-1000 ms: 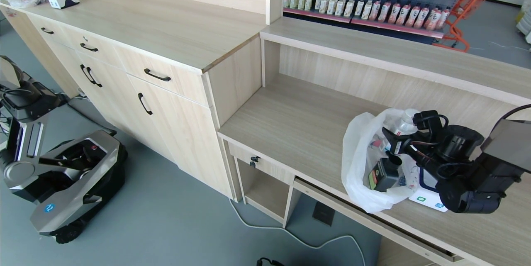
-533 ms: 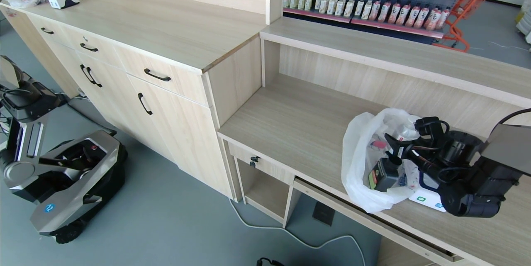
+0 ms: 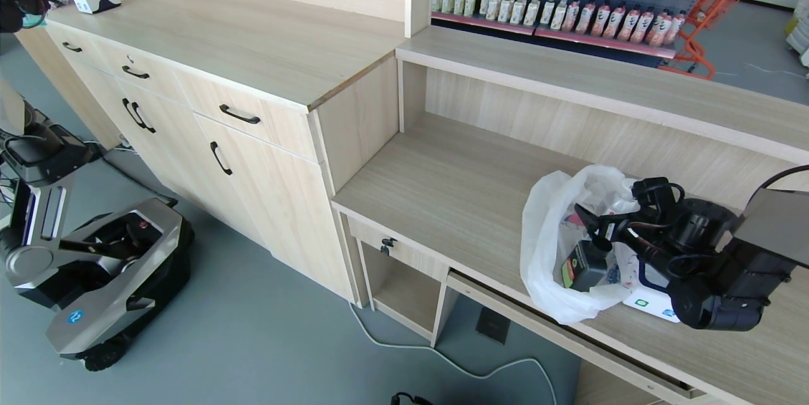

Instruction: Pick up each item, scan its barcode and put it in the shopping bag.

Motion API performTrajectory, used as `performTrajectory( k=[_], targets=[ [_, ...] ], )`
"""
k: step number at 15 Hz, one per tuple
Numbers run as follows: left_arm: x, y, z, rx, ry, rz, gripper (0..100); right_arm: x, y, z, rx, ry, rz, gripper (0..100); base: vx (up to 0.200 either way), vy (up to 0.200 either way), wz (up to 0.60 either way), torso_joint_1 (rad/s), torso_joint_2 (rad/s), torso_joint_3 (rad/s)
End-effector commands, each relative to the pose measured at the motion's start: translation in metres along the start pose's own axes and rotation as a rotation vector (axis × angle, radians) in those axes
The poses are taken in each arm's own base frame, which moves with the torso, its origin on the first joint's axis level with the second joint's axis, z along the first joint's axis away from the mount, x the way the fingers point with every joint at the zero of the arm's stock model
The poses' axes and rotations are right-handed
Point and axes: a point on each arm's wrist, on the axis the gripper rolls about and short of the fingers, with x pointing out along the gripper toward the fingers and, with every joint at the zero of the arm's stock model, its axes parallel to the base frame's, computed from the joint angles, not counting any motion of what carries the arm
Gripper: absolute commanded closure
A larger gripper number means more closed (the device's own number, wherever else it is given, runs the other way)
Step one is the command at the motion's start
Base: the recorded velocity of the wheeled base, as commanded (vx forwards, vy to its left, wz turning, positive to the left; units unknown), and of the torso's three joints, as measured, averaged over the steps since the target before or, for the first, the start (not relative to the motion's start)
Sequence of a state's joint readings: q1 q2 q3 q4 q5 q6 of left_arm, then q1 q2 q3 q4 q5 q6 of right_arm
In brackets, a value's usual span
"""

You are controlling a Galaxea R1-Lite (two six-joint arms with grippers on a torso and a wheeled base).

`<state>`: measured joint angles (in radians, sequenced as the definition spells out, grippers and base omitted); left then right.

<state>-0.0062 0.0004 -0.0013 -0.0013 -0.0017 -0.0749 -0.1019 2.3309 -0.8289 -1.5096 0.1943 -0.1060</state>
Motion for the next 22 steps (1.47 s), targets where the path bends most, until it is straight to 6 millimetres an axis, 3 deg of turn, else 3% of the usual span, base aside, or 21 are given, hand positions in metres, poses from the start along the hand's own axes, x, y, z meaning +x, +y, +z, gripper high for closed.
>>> performTrajectory(
  k=[1,3,5,7,10,12,15,20,22],
  targets=[
    [0.0,0.0,0.0,0.0,0.001,0.0,0,-0.006,-0.001,0.025,-0.015,-0.038,-0.001,0,0.0,0.0,0.0,0.0,0.0,0.0],
    [0.0,0.0,0.0,0.0,-0.001,0.0,0,-0.03,-0.001,0.067,-0.03,-0.053,0.001,0,0.0,0.0,0.0,0.0,0.0,0.0],
    [0.0,0.0,0.0,0.0,0.001,0.0,0,-0.078,0.001,0.104,-0.085,-0.017,-0.006,0,0.0,0.0,0.0,0.0,0.0,0.0],
    [0.0,0.0,0.0,0.0,-0.001,0.0,0,-0.123,0.001,0.126,-0.142,-0.003,-0.032,0,0.0,0.0,0.0,0.0,0.0,0.0],
    [0.0,0.0,0.0,0.0,-0.001,0.0,0,-0.163,0.0,0.156,-0.164,-0.039,-0.071,0,0.0,0.0,0.0,0.0,0.0,0.0],
    [0.0,0.0,0.0,0.0,-0.001,0.0,0,-0.179,-0.011,0.162,-0.248,-0.022,-0.139,0,0.0,0.0,-0.3,0.001,0.0,0.001],
    [0.0,0.0,0.0,0.0,-0.001,0.0,0,-0.197,-0.021,0.166,-0.238,0.017,-0.203,0,0.0,0.0,-0.6,-0.001,0.0,0.014],
    [0.0,0.0,0.0,0.0,-0.001,0.0,0,-0.219,-0.022,0.17,-0.223,0.072,-0.283,0,0.0,0.0,-0.6,0.005,0.0,0.0],
    [0.0,0.0,0.0,0.0,0.001,0.0,0,-0.237,-0.017,0.168,-0.153,0.082,-0.408,0,0.0,0.0,-0.6,-0.002,0.0,0.002]
  ],
)
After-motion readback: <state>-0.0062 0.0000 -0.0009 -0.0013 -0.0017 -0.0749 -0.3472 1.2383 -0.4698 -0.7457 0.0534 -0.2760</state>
